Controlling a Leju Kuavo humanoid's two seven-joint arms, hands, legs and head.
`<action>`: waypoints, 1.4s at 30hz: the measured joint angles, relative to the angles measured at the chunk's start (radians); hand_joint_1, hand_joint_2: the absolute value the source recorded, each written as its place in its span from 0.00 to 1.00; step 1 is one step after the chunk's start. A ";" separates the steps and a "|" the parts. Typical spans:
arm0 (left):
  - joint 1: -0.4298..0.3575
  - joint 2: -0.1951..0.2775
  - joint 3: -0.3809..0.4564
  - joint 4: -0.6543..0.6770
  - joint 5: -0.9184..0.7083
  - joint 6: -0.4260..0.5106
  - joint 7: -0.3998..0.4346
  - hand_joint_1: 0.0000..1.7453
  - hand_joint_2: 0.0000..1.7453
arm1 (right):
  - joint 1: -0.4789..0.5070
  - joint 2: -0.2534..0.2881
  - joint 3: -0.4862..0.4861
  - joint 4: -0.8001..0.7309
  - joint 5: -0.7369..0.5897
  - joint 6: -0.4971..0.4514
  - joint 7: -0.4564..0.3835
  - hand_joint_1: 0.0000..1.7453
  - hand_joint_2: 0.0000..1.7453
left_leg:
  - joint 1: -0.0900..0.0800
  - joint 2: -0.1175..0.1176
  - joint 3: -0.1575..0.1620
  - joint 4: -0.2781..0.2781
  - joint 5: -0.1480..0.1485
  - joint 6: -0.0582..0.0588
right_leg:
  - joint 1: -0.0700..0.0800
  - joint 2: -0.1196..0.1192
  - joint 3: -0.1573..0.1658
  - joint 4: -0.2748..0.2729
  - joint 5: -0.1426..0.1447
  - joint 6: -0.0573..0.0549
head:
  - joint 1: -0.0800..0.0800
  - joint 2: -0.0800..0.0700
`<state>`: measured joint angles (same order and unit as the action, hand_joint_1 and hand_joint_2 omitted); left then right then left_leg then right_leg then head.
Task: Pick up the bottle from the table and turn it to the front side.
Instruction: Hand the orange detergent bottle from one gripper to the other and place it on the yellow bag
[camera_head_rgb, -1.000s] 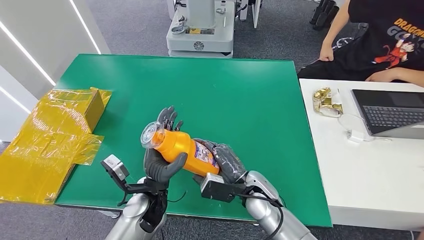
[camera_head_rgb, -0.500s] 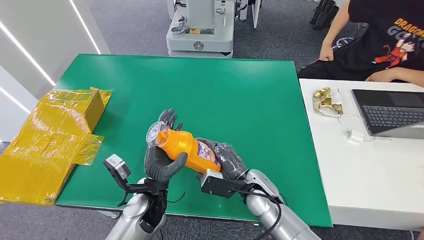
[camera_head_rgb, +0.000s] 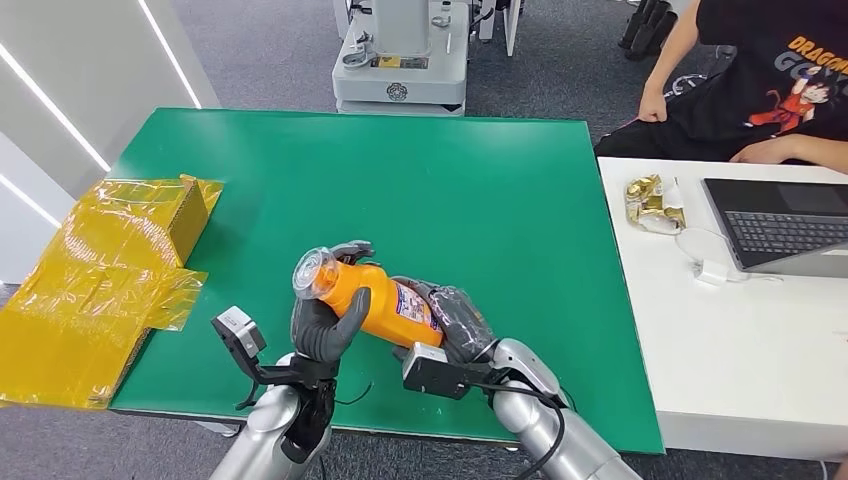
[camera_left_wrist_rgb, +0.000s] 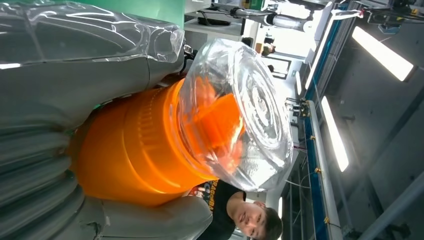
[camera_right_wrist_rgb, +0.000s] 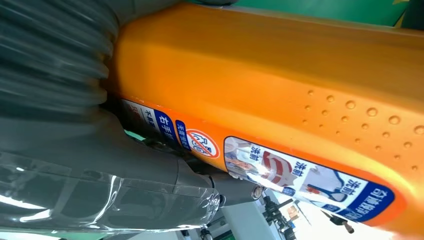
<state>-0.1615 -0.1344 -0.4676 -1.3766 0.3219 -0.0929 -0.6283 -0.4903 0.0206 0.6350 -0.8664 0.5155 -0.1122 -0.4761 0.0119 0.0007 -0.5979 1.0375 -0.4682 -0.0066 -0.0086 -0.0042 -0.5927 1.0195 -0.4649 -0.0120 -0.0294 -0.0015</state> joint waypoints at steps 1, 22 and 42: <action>-0.001 0.000 0.000 0.001 -0.002 -0.001 0.000 1.00 1.00 | 0.000 0.000 0.000 -0.001 0.000 0.001 0.000 1.00 1.00 | 0.000 0.000 0.000 0.000 0.000 0.000 | 0.000 0.000 0.000 0.000 0.000 0.000 | 0.000 0.000; -0.009 -0.001 0.005 0.015 -0.009 -0.018 0.001 1.00 1.00 | 0.034 0.006 -0.007 -0.056 0.011 -0.055 0.016 0.00 1.00 | 0.000 0.000 0.000 0.000 0.000 0.000 | 0.000 0.000 0.000 0.000 0.000 0.000 | 0.000 0.000; 0.048 0.073 0.145 -0.138 -0.136 0.217 -0.063 1.00 1.00 | 0.304 0.023 -0.088 -0.493 -0.226 -0.317 -0.057 0.00 1.00 | 0.000 0.000 0.000 -0.001 0.000 0.000 | 0.000 0.000 0.000 0.000 -0.001 0.000 | 0.000 0.000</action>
<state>-0.1135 -0.0618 -0.3223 -1.5143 0.1858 0.1242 -0.6912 -0.1865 0.0435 0.5471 -1.3592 0.2895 -0.4295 -0.5331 0.0121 0.0006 -0.5982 1.0368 -0.4686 -0.0068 -0.0084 -0.0044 -0.5931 1.0195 -0.4656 -0.0124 -0.0294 -0.0015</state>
